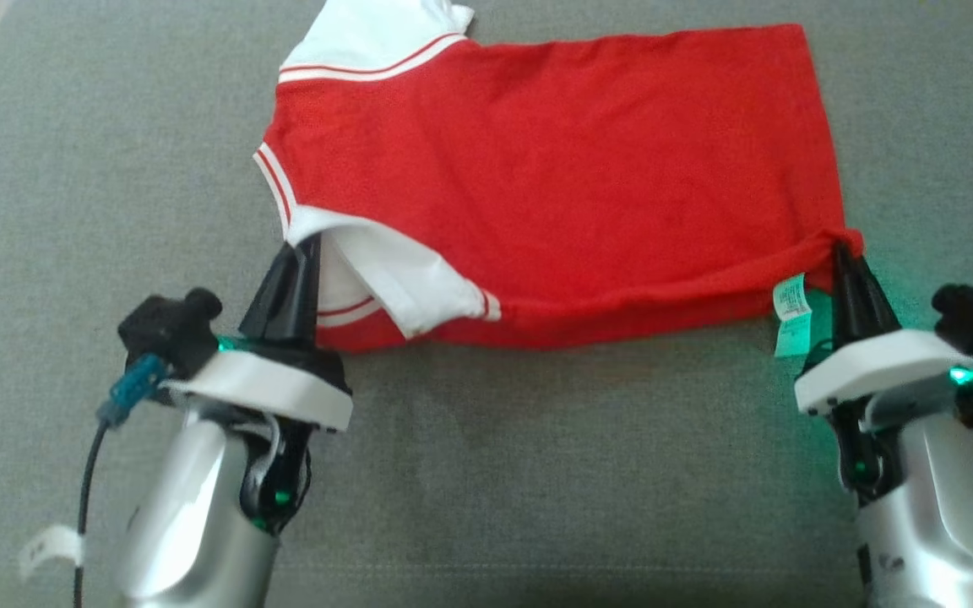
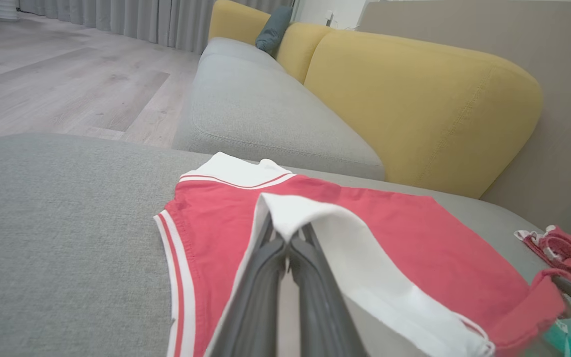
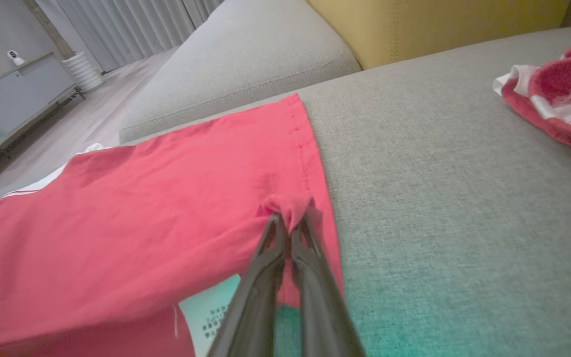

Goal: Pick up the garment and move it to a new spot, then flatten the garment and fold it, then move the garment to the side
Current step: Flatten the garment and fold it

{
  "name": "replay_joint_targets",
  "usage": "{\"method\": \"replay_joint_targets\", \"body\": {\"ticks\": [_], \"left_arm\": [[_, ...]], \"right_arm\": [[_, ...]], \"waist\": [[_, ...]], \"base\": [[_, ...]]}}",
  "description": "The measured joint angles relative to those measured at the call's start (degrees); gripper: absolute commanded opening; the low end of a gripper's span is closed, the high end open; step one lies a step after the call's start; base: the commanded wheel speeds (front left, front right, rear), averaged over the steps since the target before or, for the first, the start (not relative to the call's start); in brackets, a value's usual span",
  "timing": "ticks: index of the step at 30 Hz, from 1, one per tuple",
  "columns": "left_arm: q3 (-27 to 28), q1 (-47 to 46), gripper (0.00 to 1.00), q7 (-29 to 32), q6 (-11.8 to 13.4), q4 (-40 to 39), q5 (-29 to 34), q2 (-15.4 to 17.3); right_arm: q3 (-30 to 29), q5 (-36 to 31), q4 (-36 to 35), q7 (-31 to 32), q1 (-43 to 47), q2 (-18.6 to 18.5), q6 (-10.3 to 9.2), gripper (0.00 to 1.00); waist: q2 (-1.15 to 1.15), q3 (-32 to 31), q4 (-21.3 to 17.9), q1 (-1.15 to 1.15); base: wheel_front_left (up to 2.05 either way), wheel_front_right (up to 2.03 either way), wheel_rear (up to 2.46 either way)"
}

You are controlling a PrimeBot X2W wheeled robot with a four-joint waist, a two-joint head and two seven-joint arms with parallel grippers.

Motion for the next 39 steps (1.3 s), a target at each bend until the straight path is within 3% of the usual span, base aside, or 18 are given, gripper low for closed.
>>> {"method": "replay_joint_targets", "body": {"ticks": [10,11,12,13,15,23,28,35,39], "left_arm": [[2.78,-7.62,0.00,0.00,0.00,8.56,1.34,-0.47],[3.05,-7.86,0.00,0.00,0.00,8.78,1.52,-0.56],[3.26,-7.98,0.00,0.00,0.00,8.96,1.52,-0.63],[3.35,-8.00,0.18,0.00,0.00,9.16,1.53,-0.65],[3.36,-8.00,1.00,0.00,0.00,9.22,1.71,-0.67],[3.21,-6.54,1.00,0.00,0.00,4.80,1.62,-1.07],[2.79,-0.94,1.00,0.00,0.00,1.29,0.67,-1.08],[2.59,7.01,1.00,0.14,0.00,2.24,-0.92,0.05],[1.89,8.54,1.00,4.10,0.03,3.87,-2.13,0.40]], "right_arm": [[-0.41,-1.36,7.40,-0.60,-7.74,-0.10,0.00,0.01],[-0.31,-1.35,7.92,-0.96,-8.10,-0.11,0.00,0.27],[-0.20,-1.34,8.23,-1.72,-8.23,-0.12,0.00,0.68],[-0.10,-1.31,8.56,-2.49,-8.32,-0.12,0.00,1.00],[0.10,-1.15,8.89,-3.26,-8.36,-0.12,0.00,1.00],[-0.16,0.74,8.33,-8.34,-8.95,-0.13,0.00,1.00],[-0.86,0.73,4.86,-9.50,-7.00,-0.13,0.00,1.00],[-1.38,-0.40,0.14,-9.78,0.55,-0.12,0.00,1.00],[-0.44,-0.33,-2.13,-9.50,2.74,-0.12,0.00,1.00]], "waist": [[0.00,2.35,-0.59,0.00],[0.00,2.41,-0.65,0.00],[0.00,2.44,-0.69,0.00],[0.00,2.41,-0.73,0.00],[0.00,2.35,-0.74,0.00],[0.00,0.47,-0.53,0.00],[0.00,-1.36,-0.26,0.00],[0.00,-4.33,0.01,0.00],[0.00,-5.41,0.12,0.00]], "base": [[0.00,0.00,0.00],[0.00,0.00,0.00],[0.00,0.00,0.00],[0.00,0.00,0.00],[0.00,0.00,0.00],[0.00,0.00,0.00],[0.00,0.00,0.00],[0.00,0.00,0.00],[0.00,0.00,0.00]]}}
